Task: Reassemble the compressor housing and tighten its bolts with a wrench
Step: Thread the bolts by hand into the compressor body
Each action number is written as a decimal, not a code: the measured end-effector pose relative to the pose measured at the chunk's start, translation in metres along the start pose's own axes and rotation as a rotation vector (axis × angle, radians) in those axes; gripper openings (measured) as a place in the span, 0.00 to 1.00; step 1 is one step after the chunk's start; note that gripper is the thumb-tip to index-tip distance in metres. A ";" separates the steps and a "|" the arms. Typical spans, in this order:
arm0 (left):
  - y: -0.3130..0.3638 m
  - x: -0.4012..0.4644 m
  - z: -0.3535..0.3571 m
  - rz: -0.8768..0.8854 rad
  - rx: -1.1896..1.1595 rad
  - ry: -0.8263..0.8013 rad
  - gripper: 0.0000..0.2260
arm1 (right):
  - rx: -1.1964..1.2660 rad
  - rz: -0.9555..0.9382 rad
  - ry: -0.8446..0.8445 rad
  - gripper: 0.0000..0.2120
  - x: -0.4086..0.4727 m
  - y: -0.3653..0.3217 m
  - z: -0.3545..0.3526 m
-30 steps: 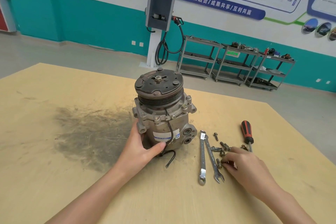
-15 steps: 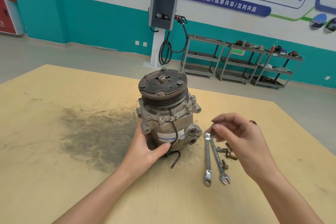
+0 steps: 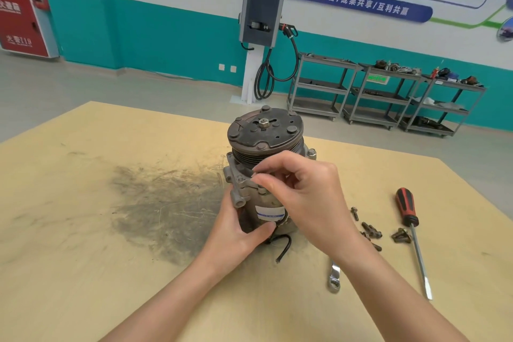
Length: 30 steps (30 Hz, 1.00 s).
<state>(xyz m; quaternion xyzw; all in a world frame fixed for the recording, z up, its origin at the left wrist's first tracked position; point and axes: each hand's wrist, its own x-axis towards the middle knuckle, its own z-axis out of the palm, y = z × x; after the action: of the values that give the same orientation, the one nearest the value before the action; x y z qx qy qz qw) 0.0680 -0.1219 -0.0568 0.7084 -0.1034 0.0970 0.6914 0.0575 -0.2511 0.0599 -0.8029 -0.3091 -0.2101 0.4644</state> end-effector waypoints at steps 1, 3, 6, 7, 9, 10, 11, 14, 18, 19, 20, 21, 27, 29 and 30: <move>0.000 0.000 0.000 0.003 0.005 0.001 0.33 | -0.036 -0.014 0.009 0.03 0.000 0.000 0.001; 0.000 0.000 0.000 0.006 0.008 0.002 0.33 | -0.070 -0.023 0.018 0.03 0.000 0.000 0.002; 0.000 0.000 -0.001 0.008 0.015 0.000 0.33 | -0.158 -0.065 0.002 0.03 -0.002 0.000 0.005; 0.000 0.000 -0.001 0.009 0.019 -0.003 0.32 | -0.185 -0.078 -0.002 0.03 -0.002 0.000 0.006; 0.000 0.000 -0.001 0.006 0.027 -0.006 0.32 | -0.222 -0.092 -0.002 0.03 -0.002 -0.001 0.006; 0.000 0.000 -0.002 0.004 0.028 -0.004 0.32 | -0.243 -0.108 -0.004 0.03 -0.002 -0.001 0.006; 0.001 -0.001 -0.002 0.003 0.030 -0.003 0.32 | -0.272 -0.135 -0.004 0.03 -0.001 -0.001 0.006; 0.002 0.000 -0.002 0.009 0.033 -0.005 0.33 | -0.362 -0.241 0.005 0.03 -0.001 -0.001 0.006; 0.004 0.000 -0.002 0.016 0.030 0.002 0.33 | -0.535 -0.350 0.007 0.04 -0.003 -0.001 0.003; 0.004 0.000 -0.002 0.013 0.028 0.001 0.33 | -0.566 -0.348 0.007 0.04 -0.004 -0.002 0.001; 0.004 -0.001 -0.002 0.009 0.023 -0.001 0.32 | -0.587 -0.338 0.005 0.04 -0.005 -0.002 -0.001; 0.005 -0.001 -0.002 0.006 0.018 -0.005 0.32 | -0.600 -0.322 0.000 0.04 -0.006 -0.003 -0.003; 0.007 -0.003 -0.002 0.002 0.003 -0.013 0.32 | -0.610 -0.212 -0.014 0.08 -0.005 -0.003 -0.003; 0.007 -0.002 -0.002 0.007 0.009 -0.012 0.33 | -0.602 -0.189 0.024 0.11 -0.005 -0.002 0.001; 0.007 -0.002 -0.002 0.007 0.014 -0.012 0.32 | -0.587 -0.174 0.047 0.12 -0.005 -0.001 0.003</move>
<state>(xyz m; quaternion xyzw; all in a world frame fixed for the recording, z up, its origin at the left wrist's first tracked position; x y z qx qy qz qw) 0.0641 -0.1196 -0.0506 0.7135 -0.1094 0.0960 0.6854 0.0536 -0.2497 0.0557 -0.8681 -0.2921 -0.3481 0.1998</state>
